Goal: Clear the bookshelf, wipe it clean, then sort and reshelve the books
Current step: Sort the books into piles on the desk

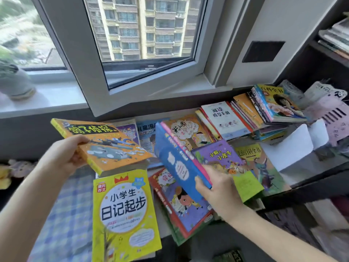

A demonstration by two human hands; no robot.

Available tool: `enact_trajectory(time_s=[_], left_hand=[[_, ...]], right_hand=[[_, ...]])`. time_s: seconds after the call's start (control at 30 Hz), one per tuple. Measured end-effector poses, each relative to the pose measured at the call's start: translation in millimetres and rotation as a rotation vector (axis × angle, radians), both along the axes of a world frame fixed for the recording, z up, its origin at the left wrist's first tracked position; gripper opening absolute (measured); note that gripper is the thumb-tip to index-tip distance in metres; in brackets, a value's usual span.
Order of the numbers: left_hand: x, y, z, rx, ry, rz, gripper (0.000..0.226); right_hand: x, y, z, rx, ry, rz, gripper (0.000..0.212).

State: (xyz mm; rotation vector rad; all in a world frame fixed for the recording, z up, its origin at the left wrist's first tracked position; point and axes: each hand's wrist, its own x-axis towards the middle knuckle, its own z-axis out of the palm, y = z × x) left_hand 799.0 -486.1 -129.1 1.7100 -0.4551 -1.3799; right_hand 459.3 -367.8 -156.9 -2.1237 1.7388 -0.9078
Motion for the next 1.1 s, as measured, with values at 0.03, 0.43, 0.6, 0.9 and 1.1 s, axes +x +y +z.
enact_trajectory(time_s=[0.03,0.43,0.6,0.9,1.1], left_hand=[[5.0,2.7,0.9,-0.015,0.016,0.0,0.011],[10.2,24.0,7.8,-0.043,0.08,-0.064,0.003],[-1.0,27.0,13.4,-0.047,0.111,-0.103,0.004],[-20.9,25.9,17.4,-0.065,0.083,-0.163,0.007],[-43.0,16.0,15.8,-0.028,0.085,-0.211,0.009]], right_hand=[[5.2,6.8,-10.7,-0.048,0.1,0.018,0.04],[61.9,36.0,-93.2,-0.143,0.929,0.04,0.05],[84.9,47.3,-90.7,0.149,1.09,0.093,0.033],[56.2,43.1,-81.1,0.481,1.13,0.282,0.09],[45.2,34.9,-50.7,0.685,1.021,0.509,0.086]])
